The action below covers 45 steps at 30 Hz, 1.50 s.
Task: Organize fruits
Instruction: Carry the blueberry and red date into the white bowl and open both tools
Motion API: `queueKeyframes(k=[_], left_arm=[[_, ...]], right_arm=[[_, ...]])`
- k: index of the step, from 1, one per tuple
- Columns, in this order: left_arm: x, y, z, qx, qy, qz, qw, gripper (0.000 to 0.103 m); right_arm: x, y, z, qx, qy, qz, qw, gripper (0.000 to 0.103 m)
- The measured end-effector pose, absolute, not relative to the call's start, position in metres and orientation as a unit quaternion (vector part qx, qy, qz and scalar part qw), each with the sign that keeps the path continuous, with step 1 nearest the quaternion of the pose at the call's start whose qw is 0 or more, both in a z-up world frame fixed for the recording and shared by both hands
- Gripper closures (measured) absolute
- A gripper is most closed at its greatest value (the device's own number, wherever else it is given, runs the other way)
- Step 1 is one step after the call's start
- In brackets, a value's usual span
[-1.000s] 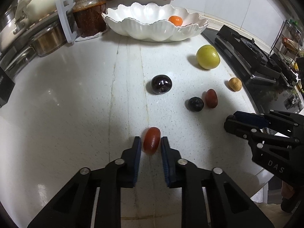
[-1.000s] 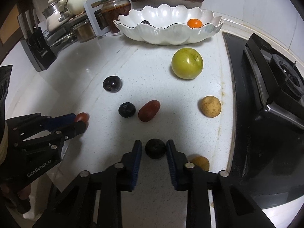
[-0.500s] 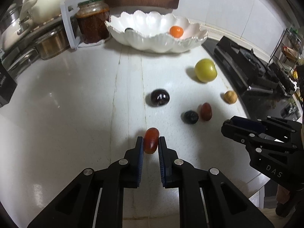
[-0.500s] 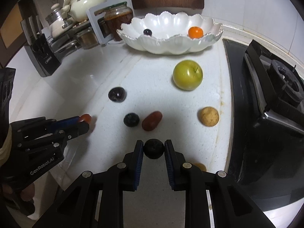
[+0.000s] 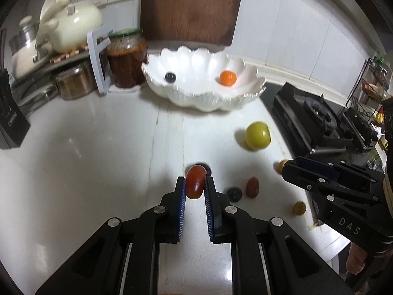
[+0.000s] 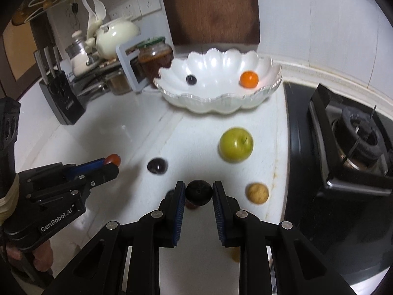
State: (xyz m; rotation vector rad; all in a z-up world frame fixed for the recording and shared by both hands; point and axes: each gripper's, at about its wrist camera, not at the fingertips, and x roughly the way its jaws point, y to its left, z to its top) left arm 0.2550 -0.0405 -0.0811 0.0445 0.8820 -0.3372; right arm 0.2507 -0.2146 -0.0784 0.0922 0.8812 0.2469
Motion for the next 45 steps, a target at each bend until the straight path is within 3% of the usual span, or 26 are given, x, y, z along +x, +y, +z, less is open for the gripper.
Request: queueKeyframes(k=[25,45], left_arm=[[0.278,-0.061,0.004,0.029,0.283,-0.169,0.944,0.087],[0.354,-0.076,0.025,0.015,0.279,-0.169,0.945,0.087]], right_arm=[[0.277,-0.233,-0.001,0.026,0.293,0.083,0.952,0.079],[0.348,-0.237,0.017,-0.001,0.277,0.069,0.958,0.079]])
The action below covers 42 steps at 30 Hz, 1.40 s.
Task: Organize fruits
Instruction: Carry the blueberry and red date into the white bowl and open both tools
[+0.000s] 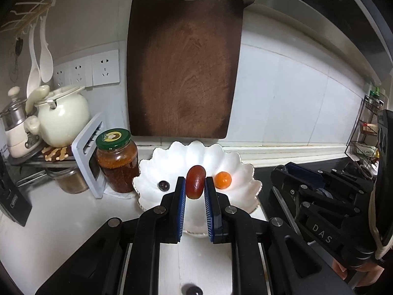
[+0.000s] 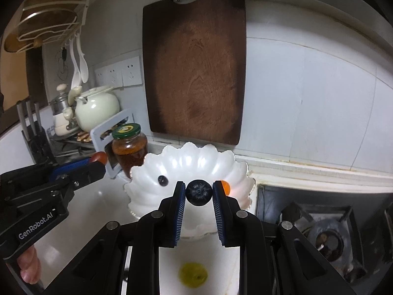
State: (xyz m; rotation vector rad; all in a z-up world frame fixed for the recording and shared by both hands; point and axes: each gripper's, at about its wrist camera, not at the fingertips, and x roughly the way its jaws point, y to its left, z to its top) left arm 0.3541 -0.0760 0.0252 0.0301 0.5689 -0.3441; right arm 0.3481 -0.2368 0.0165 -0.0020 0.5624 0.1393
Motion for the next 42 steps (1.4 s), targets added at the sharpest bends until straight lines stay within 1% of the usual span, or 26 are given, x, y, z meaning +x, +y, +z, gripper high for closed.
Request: queueKeyframes(k=[5,19,35,42], left_arm=[[0.379,-0.082,0.022,0.027,0.289,-0.162,0.943,0.087],[0.458,-0.101,-0.002,0.051,0.349,-0.149,0.924,0.087],[0.553,-0.12,-0.057,0.052,0.446,-0.14,0.883,0.087],[0.578,-0.125,-0.075,0.041,0.481,-0.133,0.865,0.086]], right_arm=[[0.378,-0.239,0.01,-0.003,0.295,0.065,0.953,0.079],[0.474,-0.246,-0.017,0.016,0.362,0.069,0.93,0.079],[0.554,-0.253,-0.059,0.013,0.438,0.06,0.897,0.079],[0.569,-0.256,-0.07,0.013,0.453,0.051,0.89,0.079]])
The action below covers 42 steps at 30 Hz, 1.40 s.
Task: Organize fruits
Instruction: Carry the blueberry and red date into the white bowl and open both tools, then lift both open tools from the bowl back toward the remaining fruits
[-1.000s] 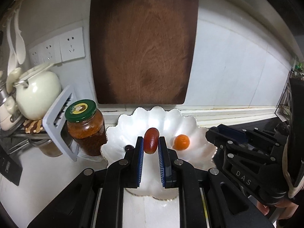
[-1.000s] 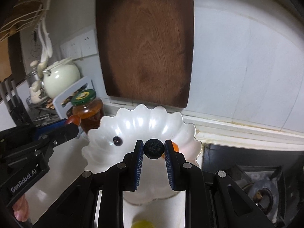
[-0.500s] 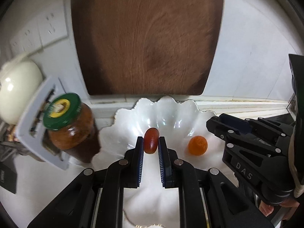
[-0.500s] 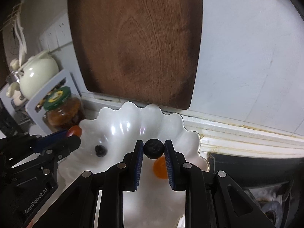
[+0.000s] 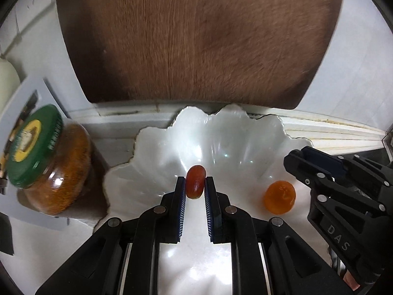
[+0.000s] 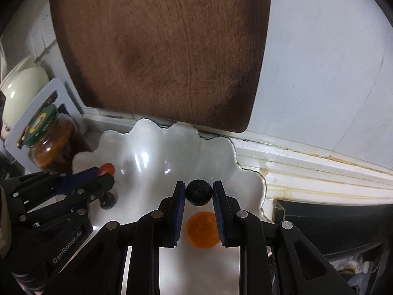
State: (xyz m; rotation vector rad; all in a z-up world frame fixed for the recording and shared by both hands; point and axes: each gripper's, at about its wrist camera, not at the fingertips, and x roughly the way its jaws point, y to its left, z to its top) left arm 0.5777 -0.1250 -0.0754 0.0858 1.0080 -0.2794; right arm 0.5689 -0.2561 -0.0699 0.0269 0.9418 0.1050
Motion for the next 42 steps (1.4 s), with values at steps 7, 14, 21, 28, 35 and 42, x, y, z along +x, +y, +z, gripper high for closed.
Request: queueKeyframes(k=[7,14,21,28,35,42], left_arm=[[0.583,-0.127,-0.077,0.037,0.491,-0.128,0.861,0.066],[0.566,-0.119,-0.06,0.052,0.468,-0.113,0.875,0.062],[0.533,-0.11,-0.029,0.061,0.425,-0.094,0.898,0.054],[0.495,-0.1,0.005,0.071,0.387,-0.082,0.915,0.051],[0.459,-0.097,0.025,0.089,0.356,-0.078,0.927,0.048],[0.427,-0.091,0.038,0.088,0.332,-0.077,0.936,0.047]], right_arm=[[0.572,-0.259,-0.072,0.023,0.462,0.049,0.885,0.065],[0.558,-0.267,-0.066,0.028,0.454,0.041,0.89,0.06],[0.529,-0.273,-0.042,0.028,0.426,0.04,0.903,0.06],[0.492,-0.275,-0.009,0.02,0.392,0.037,0.919,0.06],[0.46,-0.27,0.009,0.014,0.37,0.036,0.928,0.06],[0.423,-0.263,0.023,-0.015,0.34,0.033,0.94,0.06]])
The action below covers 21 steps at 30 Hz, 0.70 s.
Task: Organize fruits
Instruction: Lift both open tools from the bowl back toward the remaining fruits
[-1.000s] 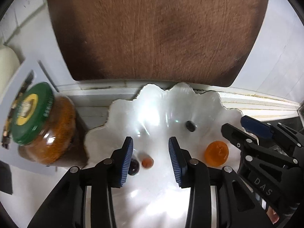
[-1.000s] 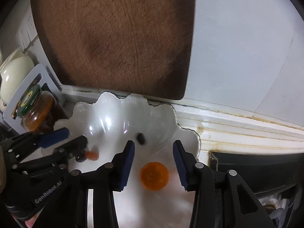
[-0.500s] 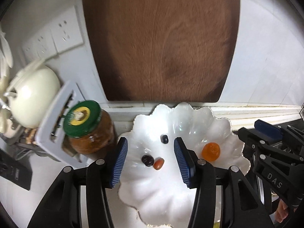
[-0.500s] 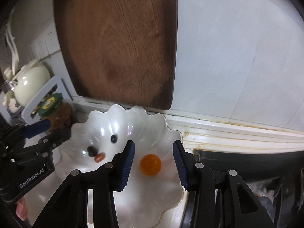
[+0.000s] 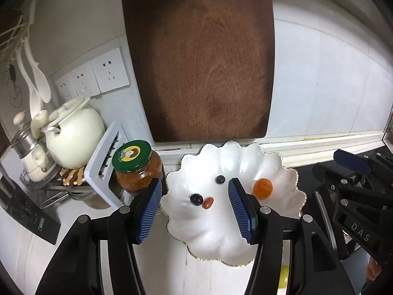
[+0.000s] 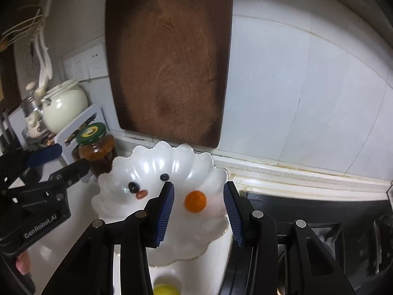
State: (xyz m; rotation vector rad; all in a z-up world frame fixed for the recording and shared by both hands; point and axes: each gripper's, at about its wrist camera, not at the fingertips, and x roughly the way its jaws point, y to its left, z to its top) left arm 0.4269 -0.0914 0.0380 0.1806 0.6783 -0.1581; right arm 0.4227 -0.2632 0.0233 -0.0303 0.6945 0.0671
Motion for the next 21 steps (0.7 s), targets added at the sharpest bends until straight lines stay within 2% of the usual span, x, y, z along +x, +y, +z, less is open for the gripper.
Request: queueKeyframes(k=[21], left_arm=[[0.326,-0.082,0.072,0.068,0.279,-0.104,0.952,0.043]], right_arm=[[0.321,-0.266,0.048,-0.008,0.303,0.059,0.951,0.06]])
